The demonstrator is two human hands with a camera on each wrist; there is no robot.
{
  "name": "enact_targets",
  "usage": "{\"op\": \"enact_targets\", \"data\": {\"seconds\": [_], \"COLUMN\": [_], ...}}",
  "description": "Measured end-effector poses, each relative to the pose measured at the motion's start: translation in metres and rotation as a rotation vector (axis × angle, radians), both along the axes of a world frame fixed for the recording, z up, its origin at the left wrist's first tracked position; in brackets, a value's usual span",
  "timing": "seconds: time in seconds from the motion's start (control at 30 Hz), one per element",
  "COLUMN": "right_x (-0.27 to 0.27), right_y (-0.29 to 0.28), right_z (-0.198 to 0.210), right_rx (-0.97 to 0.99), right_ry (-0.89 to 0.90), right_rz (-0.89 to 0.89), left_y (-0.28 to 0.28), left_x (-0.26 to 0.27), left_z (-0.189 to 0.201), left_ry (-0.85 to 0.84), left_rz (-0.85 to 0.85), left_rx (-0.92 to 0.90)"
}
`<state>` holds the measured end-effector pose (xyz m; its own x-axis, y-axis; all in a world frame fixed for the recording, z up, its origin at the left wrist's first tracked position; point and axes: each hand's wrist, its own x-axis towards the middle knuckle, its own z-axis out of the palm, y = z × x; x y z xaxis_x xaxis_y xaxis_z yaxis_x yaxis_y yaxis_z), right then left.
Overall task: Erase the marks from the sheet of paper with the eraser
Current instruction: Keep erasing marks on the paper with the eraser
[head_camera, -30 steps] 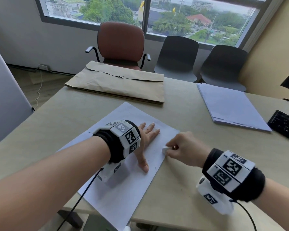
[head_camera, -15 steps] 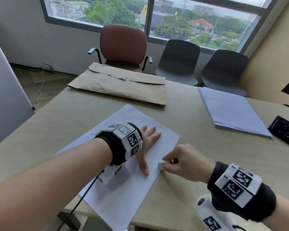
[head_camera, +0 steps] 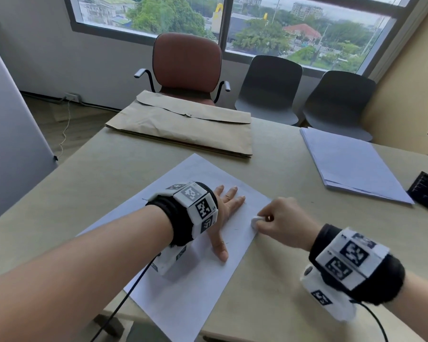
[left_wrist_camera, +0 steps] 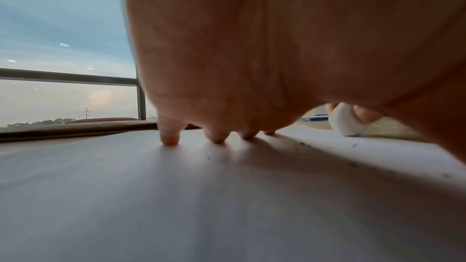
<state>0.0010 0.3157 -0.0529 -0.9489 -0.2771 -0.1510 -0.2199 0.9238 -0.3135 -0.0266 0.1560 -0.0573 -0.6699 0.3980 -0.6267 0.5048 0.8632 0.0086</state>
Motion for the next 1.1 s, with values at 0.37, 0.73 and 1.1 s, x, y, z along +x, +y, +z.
{"op": "enact_targets", "data": {"seconds": [0.37,0.73,1.1], "right_x": [0.001,0.001,0.005], "right_y": [-0.021,-0.031,-0.023], "right_z": [0.000,0.001,0.000], "right_rx": [0.045,0.066,0.120], "right_ry": [0.011,0.033,0.021], "right_rz": [0.112,0.122,0.140], "left_y": [0.001,0.000,-0.001], "left_x": [-0.001,-0.001,-0.002], "left_z": [-0.001,-0.001,-0.004], "left_ry": [0.006,0.021,0.029], "left_rz": [-0.011,-0.021,-0.011], "left_rx": [-0.008,0.000,0.003]}}
